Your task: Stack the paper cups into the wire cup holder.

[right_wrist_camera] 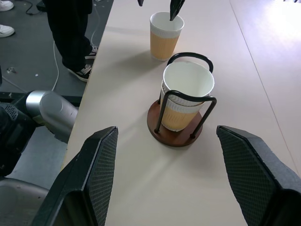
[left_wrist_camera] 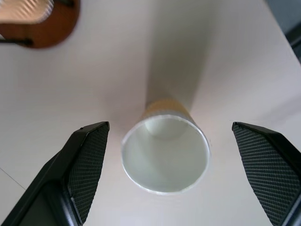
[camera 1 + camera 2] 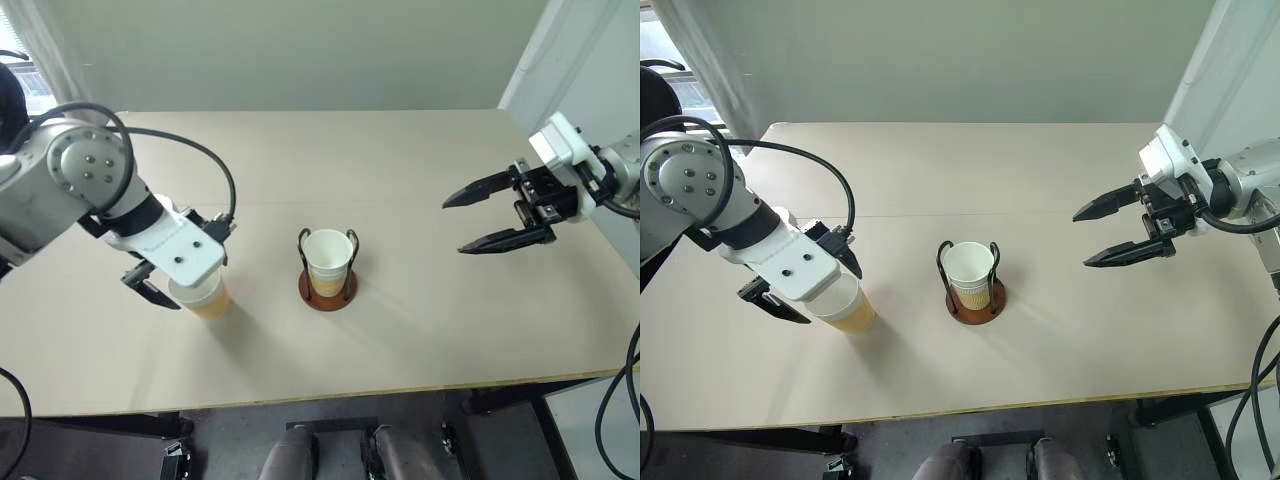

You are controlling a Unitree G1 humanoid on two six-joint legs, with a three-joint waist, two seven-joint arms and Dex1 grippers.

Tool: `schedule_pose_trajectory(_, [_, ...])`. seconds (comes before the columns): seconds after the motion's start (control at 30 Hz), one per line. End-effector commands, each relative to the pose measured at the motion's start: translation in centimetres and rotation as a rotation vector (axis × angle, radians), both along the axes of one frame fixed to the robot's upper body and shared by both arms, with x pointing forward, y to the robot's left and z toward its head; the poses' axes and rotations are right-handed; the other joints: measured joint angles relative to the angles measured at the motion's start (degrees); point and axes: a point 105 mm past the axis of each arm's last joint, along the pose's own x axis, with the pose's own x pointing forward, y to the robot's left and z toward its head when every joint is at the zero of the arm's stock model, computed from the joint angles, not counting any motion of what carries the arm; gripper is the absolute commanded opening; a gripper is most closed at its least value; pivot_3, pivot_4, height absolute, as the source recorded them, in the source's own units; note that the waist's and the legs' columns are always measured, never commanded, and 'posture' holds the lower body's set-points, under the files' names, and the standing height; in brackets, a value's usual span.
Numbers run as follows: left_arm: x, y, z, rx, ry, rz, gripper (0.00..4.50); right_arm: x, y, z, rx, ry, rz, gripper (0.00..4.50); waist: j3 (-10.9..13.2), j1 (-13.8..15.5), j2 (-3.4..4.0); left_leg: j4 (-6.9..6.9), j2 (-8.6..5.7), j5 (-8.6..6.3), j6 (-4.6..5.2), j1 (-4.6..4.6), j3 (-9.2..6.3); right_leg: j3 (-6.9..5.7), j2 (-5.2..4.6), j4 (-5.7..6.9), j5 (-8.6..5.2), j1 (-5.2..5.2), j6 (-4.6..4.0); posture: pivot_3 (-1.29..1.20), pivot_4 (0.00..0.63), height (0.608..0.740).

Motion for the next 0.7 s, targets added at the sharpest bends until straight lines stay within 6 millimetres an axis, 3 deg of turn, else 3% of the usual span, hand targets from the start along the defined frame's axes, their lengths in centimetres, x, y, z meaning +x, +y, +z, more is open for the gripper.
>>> schedule_pose_trajectory(0.03, [-0.4, 1.0, 1.0, 0.035, -0.037, 0.014, 4.47, -0.1, 0.1, 1.2, 0.005, -0.049, 0.014, 3.38, 0.0, -0.01, 0.0, -0.01, 0.0, 0.0, -0.01, -0.01, 0.0, 0.0, 0.0, -0.01, 0.0, -0.01, 0.0, 0.0, 0.15, 0.74])
schedule_pose_trajectory(0.33, [-2.0, 2.0, 0.1, 0.041, -0.01, 0.07, 4.47, 0.4, 0.6, 0.9, 0.011, -0.041, 0.029, 3.38, 0.0, -0.2, 0.0, -0.06, 0.0, -0.01, -0.02, -0.03, 0.0, 0.0, 0.0, -0.02, -0.04, -0.05, -0.07, 0.0, 0.15, 0.74])
schedule_pose_trajectory(0.7, [-1.2, 3.3, -0.6, 0.071, -0.047, 0.111, 4.47, 0.7, 1.2, 0.8, 0.017, -0.036, 0.046, 3.38, 0.0, -0.26, 0.0, -0.08, 0.01, -0.02, -0.04, -0.02, 0.0, 0.0, 0.0, 0.06, -0.08, -0.11, -0.29, 0.0, 0.15, 0.74])
